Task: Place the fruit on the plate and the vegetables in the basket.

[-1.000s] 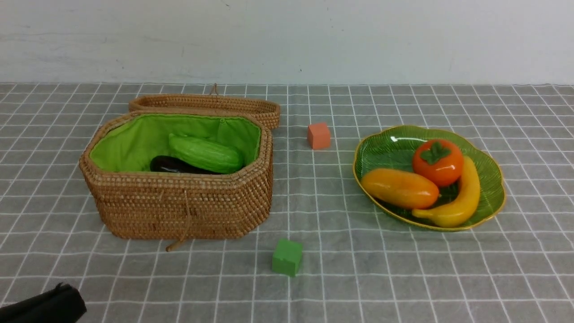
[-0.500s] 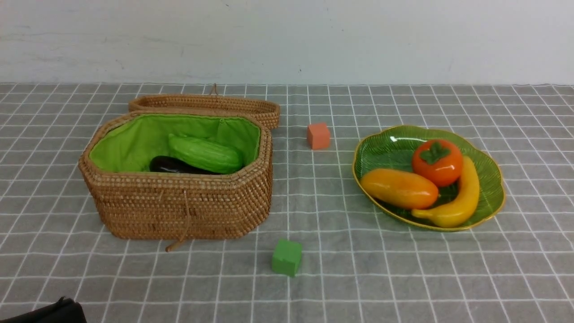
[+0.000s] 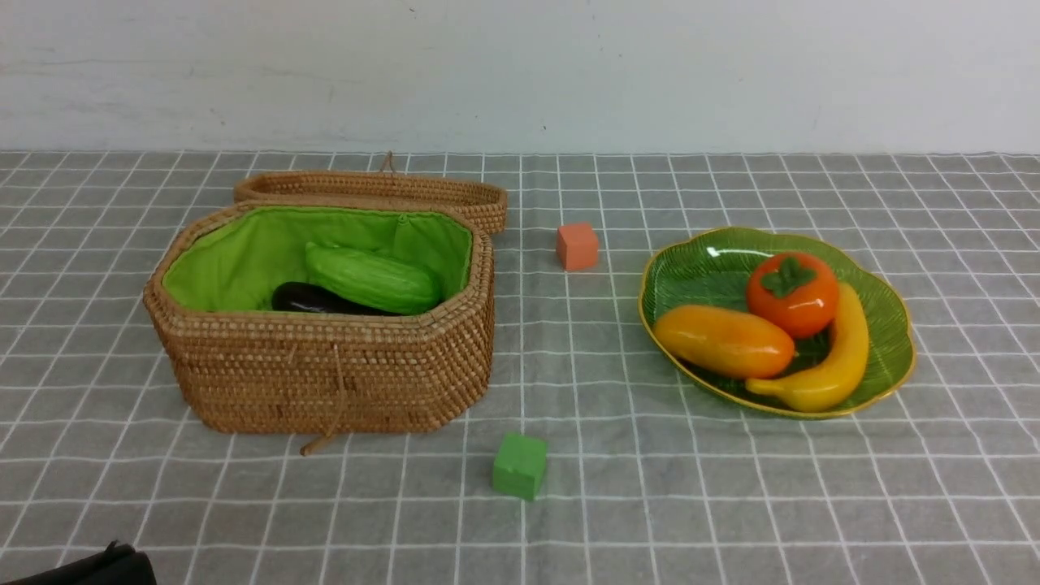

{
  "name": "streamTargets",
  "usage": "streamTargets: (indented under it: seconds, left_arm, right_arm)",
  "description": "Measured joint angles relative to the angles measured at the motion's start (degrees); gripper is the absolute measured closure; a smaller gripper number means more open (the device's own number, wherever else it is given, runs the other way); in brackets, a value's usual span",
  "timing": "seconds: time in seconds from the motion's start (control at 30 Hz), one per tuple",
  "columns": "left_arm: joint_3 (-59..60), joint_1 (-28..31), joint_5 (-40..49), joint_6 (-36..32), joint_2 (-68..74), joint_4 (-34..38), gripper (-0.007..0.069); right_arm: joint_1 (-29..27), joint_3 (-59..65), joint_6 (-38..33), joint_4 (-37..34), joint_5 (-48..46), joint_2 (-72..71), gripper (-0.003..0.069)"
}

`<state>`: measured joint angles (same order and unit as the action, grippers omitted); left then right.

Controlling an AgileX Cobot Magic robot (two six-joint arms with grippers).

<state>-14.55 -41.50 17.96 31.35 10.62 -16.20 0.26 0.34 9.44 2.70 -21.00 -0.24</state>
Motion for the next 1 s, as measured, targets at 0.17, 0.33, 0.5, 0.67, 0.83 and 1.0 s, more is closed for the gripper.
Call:
streamTargets:
  seconds: [0.17, 0.33, 0.5, 0.67, 0.83, 1.0]
  left_arm:
    - [0.11, 0.0, 0.27, -0.06, -0.11, 0.0, 0.0574]
    - [0.16, 0.0, 0.56, -0.06, -0.11, 0.0, 0.0567]
    - [0.16, 0.0, 0.7, -0.06, -0.11, 0.0, 0.0567]
    - [0.16, 0.0, 1.03, -0.06, -0.11, 0.0, 0.0559]
    - [0.16, 0.0, 1.35, -0.06, -0.11, 0.0, 0.0556]
    - [0.16, 0.0, 1.85, -0.06, -0.11, 0.0, 0.0553]
  right_arm:
    - [-0.17, 0.69, 2.22, 1.32, -0.61, -0.36, 0.0666]
    - [-0.17, 0.69, 2.54, 1.89, -0.72, -0.36, 0.0666]
    - [-0.2, 0.69, 2.59, 2.05, -0.72, -0.36, 0.0663]
    - [-0.2, 0.69, 2.66, 2.05, -0.72, -0.36, 0.0658]
    - [-0.2, 0.69, 2.71, 2.05, -0.72, -0.36, 0.0655]
    - [-0.2, 0.69, 2.71, 2.1, -0.72, -0.36, 0.065]
